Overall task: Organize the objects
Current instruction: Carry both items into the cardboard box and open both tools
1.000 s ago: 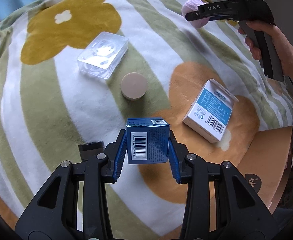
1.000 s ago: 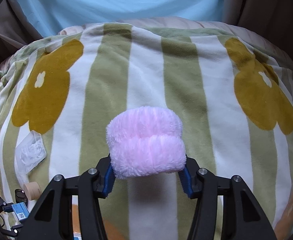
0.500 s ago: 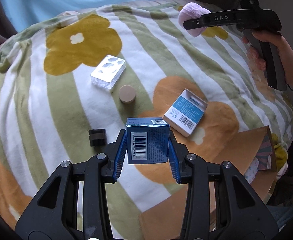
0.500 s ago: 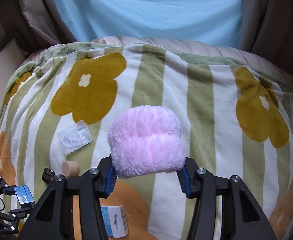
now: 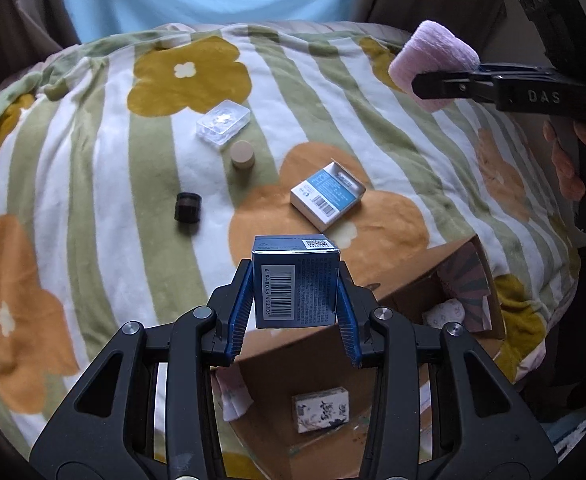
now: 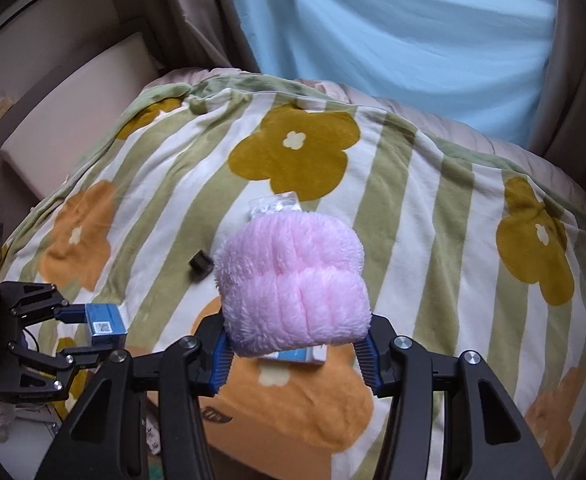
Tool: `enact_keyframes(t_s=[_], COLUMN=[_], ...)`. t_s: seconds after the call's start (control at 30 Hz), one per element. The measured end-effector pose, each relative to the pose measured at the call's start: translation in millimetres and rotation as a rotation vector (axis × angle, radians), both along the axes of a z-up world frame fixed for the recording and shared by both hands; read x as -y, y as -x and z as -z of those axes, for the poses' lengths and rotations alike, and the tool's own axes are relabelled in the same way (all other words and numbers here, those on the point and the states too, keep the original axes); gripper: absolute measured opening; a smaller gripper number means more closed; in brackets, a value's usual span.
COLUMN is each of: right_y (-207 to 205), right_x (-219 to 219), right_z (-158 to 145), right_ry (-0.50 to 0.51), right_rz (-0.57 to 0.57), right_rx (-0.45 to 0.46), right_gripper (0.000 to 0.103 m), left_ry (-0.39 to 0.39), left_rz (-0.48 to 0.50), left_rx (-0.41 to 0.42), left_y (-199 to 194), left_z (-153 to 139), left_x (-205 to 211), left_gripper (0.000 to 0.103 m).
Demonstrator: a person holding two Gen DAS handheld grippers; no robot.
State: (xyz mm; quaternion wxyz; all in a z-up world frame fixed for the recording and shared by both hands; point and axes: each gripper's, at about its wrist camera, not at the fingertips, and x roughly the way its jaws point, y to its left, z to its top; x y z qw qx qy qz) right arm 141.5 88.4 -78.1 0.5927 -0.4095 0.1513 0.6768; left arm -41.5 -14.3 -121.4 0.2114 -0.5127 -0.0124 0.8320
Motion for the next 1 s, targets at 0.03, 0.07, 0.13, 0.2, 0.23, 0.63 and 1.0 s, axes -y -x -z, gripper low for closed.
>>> enact_keyframes(t_s=[0.03, 0.07, 0.13, 0.2, 0.23, 0.63, 1.0], right_y=[4, 7, 11, 17, 19, 22, -3], right_x=[11, 21, 39, 57, 65, 133, 142], right_z=[2, 5, 10, 18, 22, 103, 149], right_ry=[0.007, 0.010, 0.019, 0.028, 0.031, 0.143, 0.173], right_rz=[-0.010, -0.015, -0.027, -0.043, -0.051, -0.051, 0.077], right_rx=[-0.001, -0.004, 0.002, 0.015, 0.027, 0.016, -0.019], right_gripper=[0.048, 0.048, 0.048, 0.048, 0.048, 0.048, 0.048], left_ry=[0.001, 0.001, -0.002, -0.008, -0.007, -0.023, -0.019], left_rz=[-0.010, -0.018, -0.034, -0.046, -0.052, -0.097, -0.140], left_rx=[0.001, 0.002, 0.010, 0.019, 0.023, 0.098, 0.141], left_y=[-7, -15, -30, -44, -51, -111, -124], left_z=[0, 0, 1, 3, 5, 51, 91], left_x=[0, -1, -2, -4, -5, -38, -53], left_gripper=[0.035, 0.035, 0.035, 0.035, 0.035, 0.035, 0.035])
